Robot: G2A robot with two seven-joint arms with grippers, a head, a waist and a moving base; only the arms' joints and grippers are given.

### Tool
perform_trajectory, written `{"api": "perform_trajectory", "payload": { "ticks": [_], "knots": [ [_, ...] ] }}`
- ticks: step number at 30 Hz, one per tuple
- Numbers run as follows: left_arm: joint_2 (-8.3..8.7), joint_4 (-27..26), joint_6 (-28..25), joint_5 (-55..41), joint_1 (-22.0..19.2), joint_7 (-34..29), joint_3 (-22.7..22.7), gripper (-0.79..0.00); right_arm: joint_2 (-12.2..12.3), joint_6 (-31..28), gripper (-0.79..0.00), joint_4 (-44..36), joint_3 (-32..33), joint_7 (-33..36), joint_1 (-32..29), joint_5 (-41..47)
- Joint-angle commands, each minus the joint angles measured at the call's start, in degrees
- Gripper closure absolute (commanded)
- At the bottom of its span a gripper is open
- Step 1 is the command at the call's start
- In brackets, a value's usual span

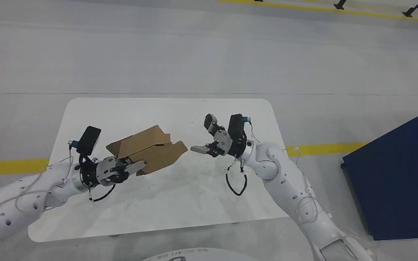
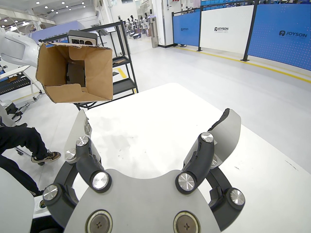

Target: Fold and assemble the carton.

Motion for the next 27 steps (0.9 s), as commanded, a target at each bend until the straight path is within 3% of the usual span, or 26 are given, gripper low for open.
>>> {"api": "perform_trajectory", "payload": {
  "ticks": [1,27],
  "knots": [
    [-0.22,0.5,0.1,-1.5,0.7,-1.8,-0.7,0.000,-0.1,0.5,-0.785,0.1,-0.3,1.3,0.5,1.4],
    [-2.92,1.4,-0.5,-7.8,5.4,-16.3,-7.8,0.000,-1.3,0.8,-0.785,-2.0,-4.9,6.6,1.7,-2.8]
  ]
}}
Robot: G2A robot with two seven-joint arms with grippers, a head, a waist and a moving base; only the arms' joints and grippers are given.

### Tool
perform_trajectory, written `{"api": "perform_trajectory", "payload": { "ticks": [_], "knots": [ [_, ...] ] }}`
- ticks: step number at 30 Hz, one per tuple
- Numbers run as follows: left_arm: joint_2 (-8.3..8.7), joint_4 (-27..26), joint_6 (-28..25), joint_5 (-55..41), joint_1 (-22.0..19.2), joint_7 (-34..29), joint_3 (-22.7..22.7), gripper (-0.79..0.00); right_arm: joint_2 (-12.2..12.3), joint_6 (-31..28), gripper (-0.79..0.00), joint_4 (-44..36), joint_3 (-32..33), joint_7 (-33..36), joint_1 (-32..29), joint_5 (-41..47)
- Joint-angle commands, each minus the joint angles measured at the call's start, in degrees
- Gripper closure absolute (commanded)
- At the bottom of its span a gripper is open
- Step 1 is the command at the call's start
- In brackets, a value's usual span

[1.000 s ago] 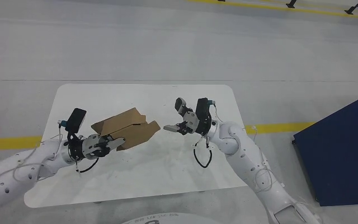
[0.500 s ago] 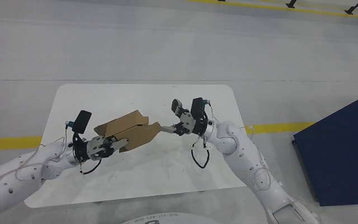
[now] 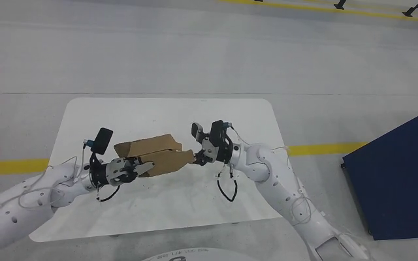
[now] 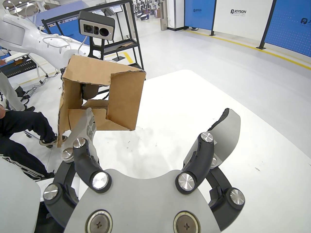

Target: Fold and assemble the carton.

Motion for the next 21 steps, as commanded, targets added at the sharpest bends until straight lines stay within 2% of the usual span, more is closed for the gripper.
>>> {"api": "perform_trajectory", "payload": {
  "ticks": [1,8,17,21],
  "knots": [
    [-0.13,-0.1,0.0,-0.2,0.4,-0.6,-0.6,0.000,-0.1,0.4,-0.785,0.0,-0.5,0.4,0.2,-0.5],
    [-0.60,-0.5,0.0,-3.5,1.5,-3.1,-1.4,0.000,-0.5,1.8,-0.785,0.5,-0.8,-0.3,0.9,-0.3],
    [-0.82,-2.3,0.0,-11.8,1.7,-4.1,-0.6,0.000,0.3,-2.9,-0.785,2.6,5.3,-4.3,-0.9,6.0],
    [-0.68,-0.9,0.0,-14.0,1.0,-7.6,0.0,0.000,0.6,-5.1,-0.785,3.3,8.0,-6.1,-2.3,9.6]
  ]
}}
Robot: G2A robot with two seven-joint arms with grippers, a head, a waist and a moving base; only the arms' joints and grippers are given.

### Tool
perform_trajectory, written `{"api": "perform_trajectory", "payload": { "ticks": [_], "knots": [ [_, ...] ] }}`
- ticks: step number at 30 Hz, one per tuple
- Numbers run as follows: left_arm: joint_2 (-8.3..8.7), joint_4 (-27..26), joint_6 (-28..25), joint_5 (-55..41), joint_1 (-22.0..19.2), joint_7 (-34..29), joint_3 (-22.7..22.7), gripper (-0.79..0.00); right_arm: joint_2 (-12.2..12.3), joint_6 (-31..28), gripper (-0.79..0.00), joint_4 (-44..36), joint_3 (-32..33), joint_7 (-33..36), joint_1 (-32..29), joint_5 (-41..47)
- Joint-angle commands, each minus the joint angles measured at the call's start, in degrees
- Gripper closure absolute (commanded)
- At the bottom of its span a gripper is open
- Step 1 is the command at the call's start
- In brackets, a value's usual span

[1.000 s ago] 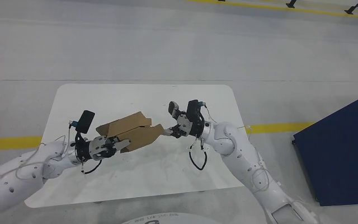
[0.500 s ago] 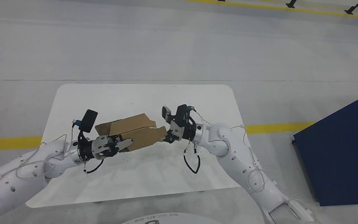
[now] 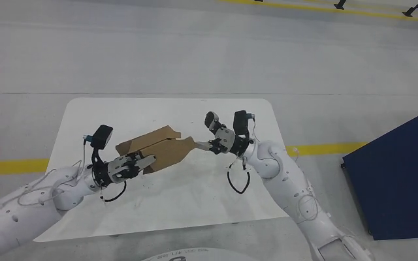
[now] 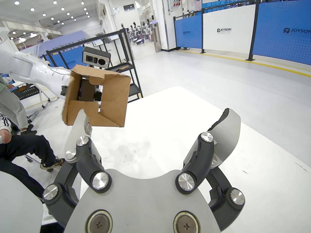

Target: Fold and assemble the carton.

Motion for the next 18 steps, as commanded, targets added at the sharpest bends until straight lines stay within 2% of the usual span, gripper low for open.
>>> {"api": "perform_trajectory", "payload": {
  "ticks": [1,4,8,13,18],
  "knots": [
    [-0.02,0.6,0.0,-0.2,-0.5,-2.4,0.3,0.000,0.1,-1.2,-0.785,0.4,1.0,-0.5,-0.5,2.2],
    [-0.24,0.7,0.0,-0.3,-0.9,-5.6,0.9,0.000,0.2,-2.0,-0.785,1.8,1.6,0.4,-0.2,6.1],
    [-0.66,0.9,0.0,0.0,-1.6,-8.9,1.2,0.000,-0.1,0.8,-0.785,2.6,0.1,5.1,1.8,8.7],
    [-1.00,0.6,0.0,0.2,-1.7,-10.1,1.0,0.000,-0.3,2.0,-0.785,2.8,-2.0,10.3,4.2,8.4],
    [-0.97,0.2,0.0,0.9,-1.5,-9.9,0.3,0.000,-0.4,1.9,-0.785,2.4,-2.5,11.6,4.7,6.1]
  ]
}}
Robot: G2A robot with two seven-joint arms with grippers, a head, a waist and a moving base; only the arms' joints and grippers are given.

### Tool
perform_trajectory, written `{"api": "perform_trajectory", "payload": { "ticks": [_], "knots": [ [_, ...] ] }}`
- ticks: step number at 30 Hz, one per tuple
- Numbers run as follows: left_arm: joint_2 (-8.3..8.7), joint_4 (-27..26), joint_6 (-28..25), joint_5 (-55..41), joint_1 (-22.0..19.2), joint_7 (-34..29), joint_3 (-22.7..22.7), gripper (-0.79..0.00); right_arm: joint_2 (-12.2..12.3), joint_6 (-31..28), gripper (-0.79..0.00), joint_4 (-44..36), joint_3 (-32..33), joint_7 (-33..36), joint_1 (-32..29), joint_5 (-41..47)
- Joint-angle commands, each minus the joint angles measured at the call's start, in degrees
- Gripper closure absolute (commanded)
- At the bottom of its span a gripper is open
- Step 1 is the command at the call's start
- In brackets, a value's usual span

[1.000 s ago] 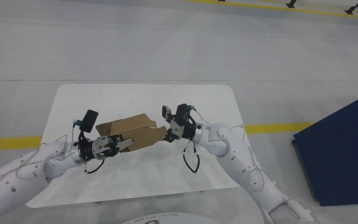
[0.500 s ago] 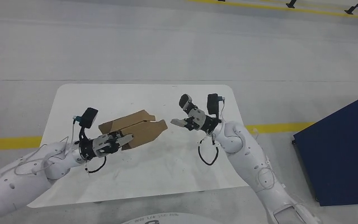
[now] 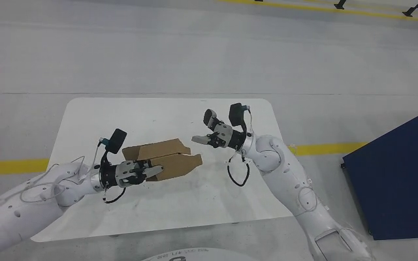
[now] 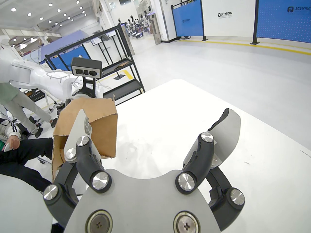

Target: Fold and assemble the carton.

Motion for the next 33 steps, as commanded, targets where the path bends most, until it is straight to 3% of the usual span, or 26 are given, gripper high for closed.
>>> {"api": "perform_trajectory", "payload": {
  "ticks": [1,14,33],
  "knots": [
    [0.04,-0.1,0.0,0.3,0.1,0.2,-0.2,0.000,0.0,-0.2,-0.785,-0.2,0.1,0.0,-0.2,-1.0],
    [0.10,-0.5,0.0,1.0,0.7,0.6,-0.8,0.000,0.0,-1.8,-0.785,-2.9,0.1,-1.3,-2.2,-8.3],
    [-0.86,0.3,0.0,-0.1,0.5,0.0,-0.4,0.000,-1.0,1.0,-0.785,-3.5,-4.2,-0.8,-0.8,-12.8]
  ]
}}
